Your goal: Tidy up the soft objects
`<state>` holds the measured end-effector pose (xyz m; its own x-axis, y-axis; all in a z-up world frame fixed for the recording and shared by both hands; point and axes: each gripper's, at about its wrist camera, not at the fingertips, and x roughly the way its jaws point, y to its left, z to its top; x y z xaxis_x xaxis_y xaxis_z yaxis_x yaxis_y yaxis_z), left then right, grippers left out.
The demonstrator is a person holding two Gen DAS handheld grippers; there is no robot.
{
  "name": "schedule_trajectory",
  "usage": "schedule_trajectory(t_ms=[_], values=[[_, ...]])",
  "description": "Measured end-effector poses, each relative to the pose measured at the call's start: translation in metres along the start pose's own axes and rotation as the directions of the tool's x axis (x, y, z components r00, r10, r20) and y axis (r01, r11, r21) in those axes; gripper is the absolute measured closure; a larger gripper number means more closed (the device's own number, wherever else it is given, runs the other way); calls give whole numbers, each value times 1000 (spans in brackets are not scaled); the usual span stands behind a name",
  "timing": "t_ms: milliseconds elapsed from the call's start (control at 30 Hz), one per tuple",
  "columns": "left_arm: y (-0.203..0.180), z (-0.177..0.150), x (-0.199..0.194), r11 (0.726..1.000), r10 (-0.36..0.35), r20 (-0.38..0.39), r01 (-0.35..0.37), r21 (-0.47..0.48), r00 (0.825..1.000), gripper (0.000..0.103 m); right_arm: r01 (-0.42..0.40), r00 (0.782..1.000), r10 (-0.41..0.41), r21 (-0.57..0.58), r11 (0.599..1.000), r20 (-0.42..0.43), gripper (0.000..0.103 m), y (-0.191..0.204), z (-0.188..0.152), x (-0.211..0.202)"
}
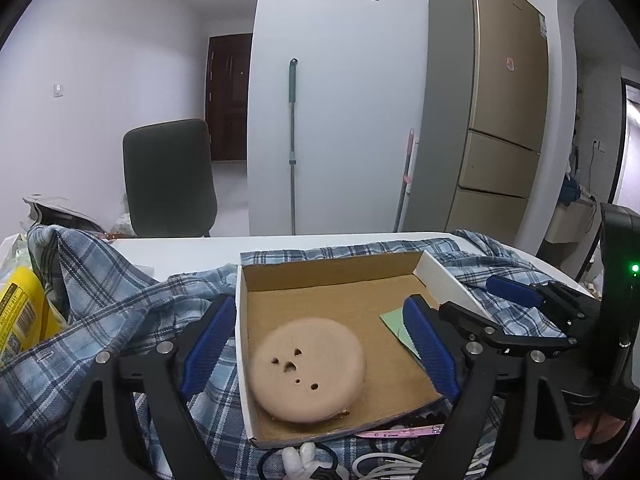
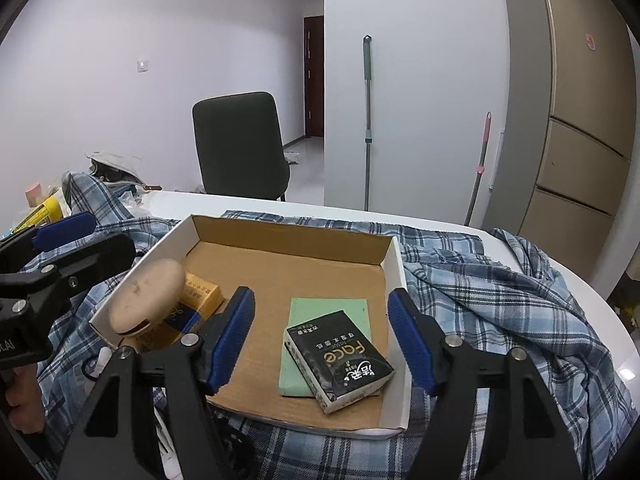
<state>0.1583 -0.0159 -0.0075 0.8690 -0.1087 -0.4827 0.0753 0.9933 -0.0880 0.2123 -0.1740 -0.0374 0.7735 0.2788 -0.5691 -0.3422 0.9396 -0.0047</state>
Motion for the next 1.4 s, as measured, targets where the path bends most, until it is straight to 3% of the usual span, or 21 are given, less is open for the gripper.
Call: schedule_trajectory(t_ms=[333,633,733,767,833,1000,1100,1300,1400], values=[[-1,10,-25,1000,20,82,-19,-20,996,15,34,998,-35,23,999,45,35,-2,7,-16],[-19,36,-94,999,8,203,-16,41,979,15,22,987,-25,22,1000,156,35,-1,35,-76],[-25,35,-122,998,3,250,-19,64,968,7,14,983,-19,25,1000,185,35,2,39,-98],[-24,35,-128,998,-1,257,-15,60,966,0,12,981,-17,26,1000,193,35,4,40,-104],[-23,34,-142,999,-16,275,3,47,961,0,6,977,-9,18,1000,212,34,7,41,-119],[-25,30,-166,998,-17,312,-3,63,950,0,16,964,-15,-1,1000,267,21,15,39,-150],[-23,21,-180,998,-22,326,0,66,945,0,8,959,-10,8,1000,282,2,17,30,-164],[-16,2,-189,999,-25,306,11,49,952,0,40,945,-36,-3,999,325,0,23,8,-173],[-10,-8,-183,999,-13,289,2,39,957,0,34,954,-30,-8,999,299,0,24,-1,-168]])
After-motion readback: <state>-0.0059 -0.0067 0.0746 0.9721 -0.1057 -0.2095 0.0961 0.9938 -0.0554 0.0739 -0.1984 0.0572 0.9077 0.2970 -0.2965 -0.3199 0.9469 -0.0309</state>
